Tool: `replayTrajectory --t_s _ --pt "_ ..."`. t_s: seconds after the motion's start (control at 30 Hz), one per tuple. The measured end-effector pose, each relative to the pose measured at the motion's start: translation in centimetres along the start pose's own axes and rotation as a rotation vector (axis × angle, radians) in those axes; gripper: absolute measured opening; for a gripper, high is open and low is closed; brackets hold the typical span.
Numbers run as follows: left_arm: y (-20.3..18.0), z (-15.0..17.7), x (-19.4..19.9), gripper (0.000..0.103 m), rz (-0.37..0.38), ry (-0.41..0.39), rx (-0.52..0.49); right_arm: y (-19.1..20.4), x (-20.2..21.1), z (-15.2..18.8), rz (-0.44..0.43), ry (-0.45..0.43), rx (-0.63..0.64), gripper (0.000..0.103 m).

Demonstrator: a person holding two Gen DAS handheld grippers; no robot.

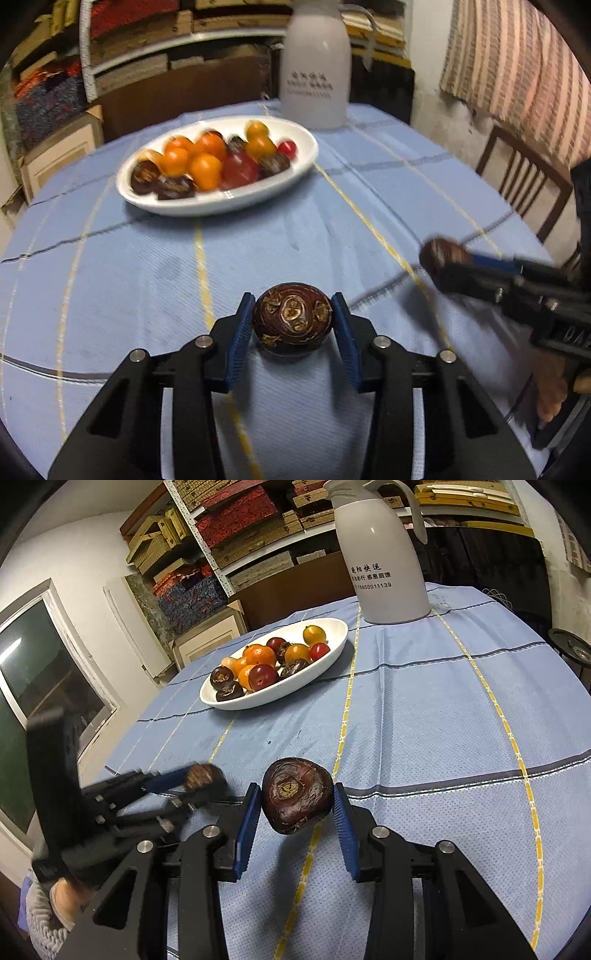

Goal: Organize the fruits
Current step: 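Lower both dark brown fruits onto the plate and open both tools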

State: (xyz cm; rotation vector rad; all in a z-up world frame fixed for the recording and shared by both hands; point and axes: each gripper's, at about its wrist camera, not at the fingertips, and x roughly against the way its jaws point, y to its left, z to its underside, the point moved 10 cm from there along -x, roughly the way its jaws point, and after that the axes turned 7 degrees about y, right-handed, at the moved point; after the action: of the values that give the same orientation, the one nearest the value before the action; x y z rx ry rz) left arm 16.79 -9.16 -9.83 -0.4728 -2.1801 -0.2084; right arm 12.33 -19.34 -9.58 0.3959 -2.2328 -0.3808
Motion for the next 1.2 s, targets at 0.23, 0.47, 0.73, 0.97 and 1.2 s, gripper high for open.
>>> replayTrajectory --t_s 0.23,0.47,0.73,0.97,1.2 --pt "5.5 -6.1 3.6 0.042 -0.074 -0.107 0.090 1.3 1.7 -4.4 0.016 -0.020 0.060 0.040" --pt "8.8 -12.7 4.5 0.042 -0.100 -0.182 0.159 4.1 3.1 -13.1 0.028 -0.143 0.118 0.040" --pt "10.1 -14.4 -3.2 0.042 -0.155 -0.111 0.143 4.1 -5.1 -17.0 0.021 -0.089 0.080 0.040" --pt "11.7 -14.3 -7.4 0.042 -0.190 -0.069 0.149 2.3 -10.9 -18.2 0.067 -0.023 0.070 0.040" --pt "12.0 -14.9 -8.6 0.042 -0.199 -0.080 0.140 1.4 -13.3 -18.3 0.078 -0.003 0.067 0.040"
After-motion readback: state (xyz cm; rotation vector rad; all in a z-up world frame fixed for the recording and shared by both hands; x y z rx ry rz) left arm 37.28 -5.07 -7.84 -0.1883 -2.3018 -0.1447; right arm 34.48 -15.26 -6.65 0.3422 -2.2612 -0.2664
